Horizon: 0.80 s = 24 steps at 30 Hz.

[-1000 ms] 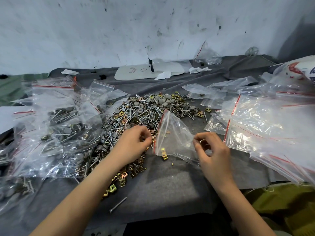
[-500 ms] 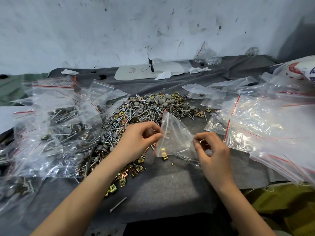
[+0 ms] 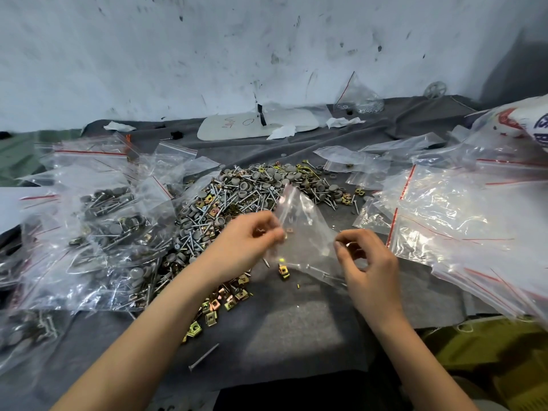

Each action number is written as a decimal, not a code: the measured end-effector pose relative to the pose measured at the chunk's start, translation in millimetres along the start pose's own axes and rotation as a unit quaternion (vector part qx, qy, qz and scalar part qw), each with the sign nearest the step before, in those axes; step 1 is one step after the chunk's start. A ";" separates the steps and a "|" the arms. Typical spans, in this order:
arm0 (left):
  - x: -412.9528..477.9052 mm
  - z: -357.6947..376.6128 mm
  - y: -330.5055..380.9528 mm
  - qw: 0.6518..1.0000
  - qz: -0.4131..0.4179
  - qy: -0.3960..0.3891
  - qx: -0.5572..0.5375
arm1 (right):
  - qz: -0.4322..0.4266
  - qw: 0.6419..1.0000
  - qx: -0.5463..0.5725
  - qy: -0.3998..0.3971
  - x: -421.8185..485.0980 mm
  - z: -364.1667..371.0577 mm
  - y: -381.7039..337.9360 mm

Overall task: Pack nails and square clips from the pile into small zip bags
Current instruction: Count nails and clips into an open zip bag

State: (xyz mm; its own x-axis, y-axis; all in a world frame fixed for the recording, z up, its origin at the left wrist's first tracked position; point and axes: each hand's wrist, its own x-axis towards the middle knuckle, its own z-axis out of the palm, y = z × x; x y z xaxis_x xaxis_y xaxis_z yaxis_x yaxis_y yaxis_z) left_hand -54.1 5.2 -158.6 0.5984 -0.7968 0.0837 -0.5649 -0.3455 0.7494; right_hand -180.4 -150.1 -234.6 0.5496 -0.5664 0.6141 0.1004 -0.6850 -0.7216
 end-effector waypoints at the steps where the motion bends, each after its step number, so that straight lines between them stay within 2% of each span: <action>1: 2.1 -3.4 5.7 0.998 -0.003 0.038 -0.045 | 0.002 1.000 0.003 0.007 0.1 -0.1 0.2; 3: 6.1 -10.7 18.9 0.993 0.017 0.090 -0.079 | 0.014 1.000 0.012 0.018 0.0 -0.3 1.2; 7: 10.2 -17.3 38.3 0.991 0.079 0.106 -0.022 | 0.038 0.999 0.020 0.020 0.0 -0.5 2.6; 10: 10.9 -13.6 45.1 0.990 0.087 0.106 -0.010 | 0.032 0.999 0.025 0.017 0.5 -0.7 1.4; 13: 9.9 -5.7 45.8 0.986 0.112 0.124 0.015 | 0.029 0.999 0.013 -0.014 0.2 -1.2 -0.1; 17: 4.5 -0.9 50.6 0.971 0.194 0.134 0.041 | 0.037 0.998 -0.015 -0.056 2.3 -1.2 1.5; 21: 2.5 -2.0 56.3 0.953 0.258 0.142 0.069 | 0.002 1.000 -0.022 -0.013 1.7 -0.8 3.5; 24: 2.8 -1.3 55.5 0.946 0.267 0.155 0.094 | 0.003 1.000 0.008 -0.004 0.8 -0.9 1.7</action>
State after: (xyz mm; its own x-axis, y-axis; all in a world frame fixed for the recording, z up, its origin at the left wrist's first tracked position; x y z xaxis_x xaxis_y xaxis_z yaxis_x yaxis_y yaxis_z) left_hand -83.0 -15.6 -115.9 0.3195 -0.7094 0.6282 -0.9079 -0.0393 0.4174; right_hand -180.6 -152.1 -235.0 0.5566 -0.5670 0.6072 0.1108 -0.6738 -0.7306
